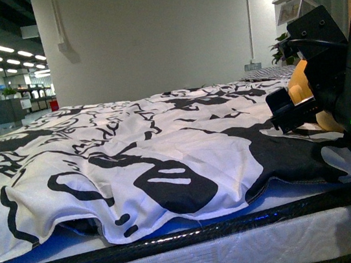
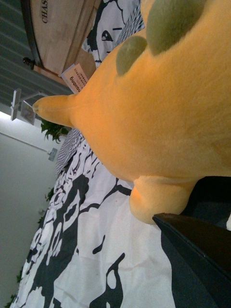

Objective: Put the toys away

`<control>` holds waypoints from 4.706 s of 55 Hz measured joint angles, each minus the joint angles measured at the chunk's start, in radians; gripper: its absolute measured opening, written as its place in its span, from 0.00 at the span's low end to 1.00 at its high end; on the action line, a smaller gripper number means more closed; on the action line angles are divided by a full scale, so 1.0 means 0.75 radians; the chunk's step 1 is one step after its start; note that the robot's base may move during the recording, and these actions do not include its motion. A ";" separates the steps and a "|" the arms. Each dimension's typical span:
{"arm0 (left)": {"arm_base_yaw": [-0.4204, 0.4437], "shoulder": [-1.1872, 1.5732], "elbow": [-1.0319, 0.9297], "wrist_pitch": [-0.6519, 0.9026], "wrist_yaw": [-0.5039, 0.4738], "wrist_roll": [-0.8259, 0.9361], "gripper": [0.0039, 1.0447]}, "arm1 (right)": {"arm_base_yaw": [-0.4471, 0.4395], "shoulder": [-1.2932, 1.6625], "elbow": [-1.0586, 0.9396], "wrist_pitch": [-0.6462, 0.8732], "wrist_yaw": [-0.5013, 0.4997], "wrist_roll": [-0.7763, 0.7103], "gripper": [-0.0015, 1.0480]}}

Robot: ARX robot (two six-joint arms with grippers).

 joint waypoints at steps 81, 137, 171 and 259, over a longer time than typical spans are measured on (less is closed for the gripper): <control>0.000 0.000 0.000 0.000 0.000 0.000 0.94 | -0.621 -1.378 -0.470 -0.691 -1.215 1.023 0.07; 0.000 0.000 0.000 0.000 0.001 0.000 0.94 | -0.388 -1.908 -1.066 -1.148 -0.755 0.607 0.07; 0.000 0.000 0.000 0.000 0.001 0.000 0.94 | -0.241 -2.178 -1.337 -1.134 -0.609 0.603 0.07; 0.001 0.000 0.000 0.000 -0.001 0.000 0.94 | -0.235 -2.568 -1.444 -1.417 -0.613 0.602 0.07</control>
